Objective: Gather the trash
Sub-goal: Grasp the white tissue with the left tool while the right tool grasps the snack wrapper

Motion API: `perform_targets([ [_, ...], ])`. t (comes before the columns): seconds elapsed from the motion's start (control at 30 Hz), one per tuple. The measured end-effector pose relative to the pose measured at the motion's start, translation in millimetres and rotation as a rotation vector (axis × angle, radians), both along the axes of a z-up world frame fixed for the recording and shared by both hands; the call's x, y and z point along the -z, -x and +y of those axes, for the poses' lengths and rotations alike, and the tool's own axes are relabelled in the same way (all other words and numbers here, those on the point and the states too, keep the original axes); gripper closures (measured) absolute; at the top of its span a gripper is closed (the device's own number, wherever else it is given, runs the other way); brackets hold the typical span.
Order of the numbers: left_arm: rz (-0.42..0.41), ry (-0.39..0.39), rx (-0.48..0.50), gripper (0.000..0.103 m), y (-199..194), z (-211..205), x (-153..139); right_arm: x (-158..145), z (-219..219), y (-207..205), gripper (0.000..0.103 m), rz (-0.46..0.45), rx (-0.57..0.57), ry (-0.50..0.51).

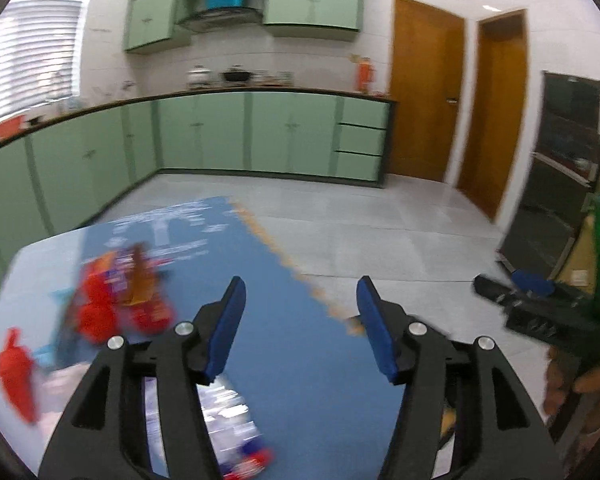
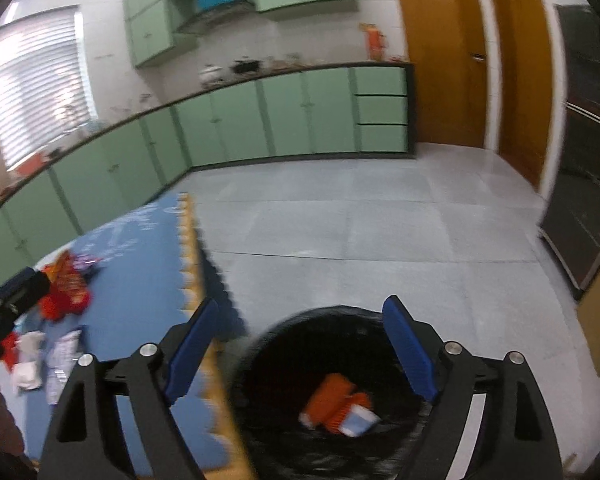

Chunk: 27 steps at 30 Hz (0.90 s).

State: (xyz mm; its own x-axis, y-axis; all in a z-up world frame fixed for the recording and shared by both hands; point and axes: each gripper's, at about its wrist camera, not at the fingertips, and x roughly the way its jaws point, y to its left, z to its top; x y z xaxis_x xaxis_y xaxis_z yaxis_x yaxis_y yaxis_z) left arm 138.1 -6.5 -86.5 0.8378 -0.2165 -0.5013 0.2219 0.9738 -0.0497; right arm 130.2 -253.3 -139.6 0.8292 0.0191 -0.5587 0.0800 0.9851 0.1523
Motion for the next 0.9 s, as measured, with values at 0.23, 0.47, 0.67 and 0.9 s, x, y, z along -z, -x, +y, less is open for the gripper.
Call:
perform_targets([
  [0.23, 0.057, -0.035, -0.212, 0.042, 23.8, 87.1, 12.8, 3.9, 89.0, -14.2, 0.019, 0.005, -0.21, -0.029],
  [0.47, 0.129, -0.057, -0.312, 0.035, 45.6, 139.2, 35.1, 32.6, 171.9, -17.5, 0.011, 0.086, -0.409, 0.005],
  [0.67, 0.188, -0.047, -0.318, 0.026, 52.5, 161.3, 61.4, 46.2, 203.5, -12.3, 0.01, 0.122, -0.457, 0.055],
  [0.9, 0.223, -0.032, -0.36, 0.02, 42.8, 170.6, 75.9, 55.0, 207.4, -18.4, 0.01, 0.155, -0.44, 0.095],
])
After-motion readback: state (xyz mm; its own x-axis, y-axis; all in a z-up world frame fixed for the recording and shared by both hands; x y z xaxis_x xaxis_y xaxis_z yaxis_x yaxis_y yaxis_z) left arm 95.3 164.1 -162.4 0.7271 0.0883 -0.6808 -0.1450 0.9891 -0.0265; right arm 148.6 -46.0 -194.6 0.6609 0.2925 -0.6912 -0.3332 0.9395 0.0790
